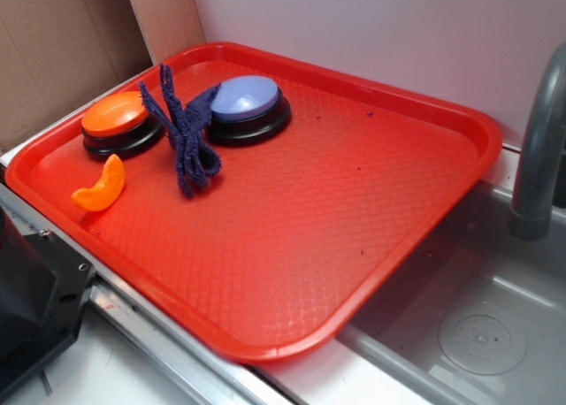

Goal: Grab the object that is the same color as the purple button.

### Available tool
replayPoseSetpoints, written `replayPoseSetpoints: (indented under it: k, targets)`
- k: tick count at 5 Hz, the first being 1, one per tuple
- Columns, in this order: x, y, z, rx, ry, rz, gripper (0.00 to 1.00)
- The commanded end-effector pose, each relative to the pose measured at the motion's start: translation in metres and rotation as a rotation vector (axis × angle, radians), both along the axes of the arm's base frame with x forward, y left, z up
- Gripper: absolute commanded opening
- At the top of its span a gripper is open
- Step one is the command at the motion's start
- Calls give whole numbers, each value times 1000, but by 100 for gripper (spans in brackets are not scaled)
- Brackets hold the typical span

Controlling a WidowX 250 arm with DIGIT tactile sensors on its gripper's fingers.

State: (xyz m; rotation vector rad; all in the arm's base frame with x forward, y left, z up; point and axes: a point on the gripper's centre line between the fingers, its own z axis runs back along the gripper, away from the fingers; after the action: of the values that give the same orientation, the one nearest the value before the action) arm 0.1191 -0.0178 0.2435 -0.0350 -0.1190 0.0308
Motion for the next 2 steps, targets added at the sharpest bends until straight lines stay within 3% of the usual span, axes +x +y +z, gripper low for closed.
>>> replayPoseSetpoints:
  k: [1, 2]
  targets:
    - [0, 0, 0, 0, 0, 0, 100]
    - [10, 6, -12, 4, 20, 80, 100]
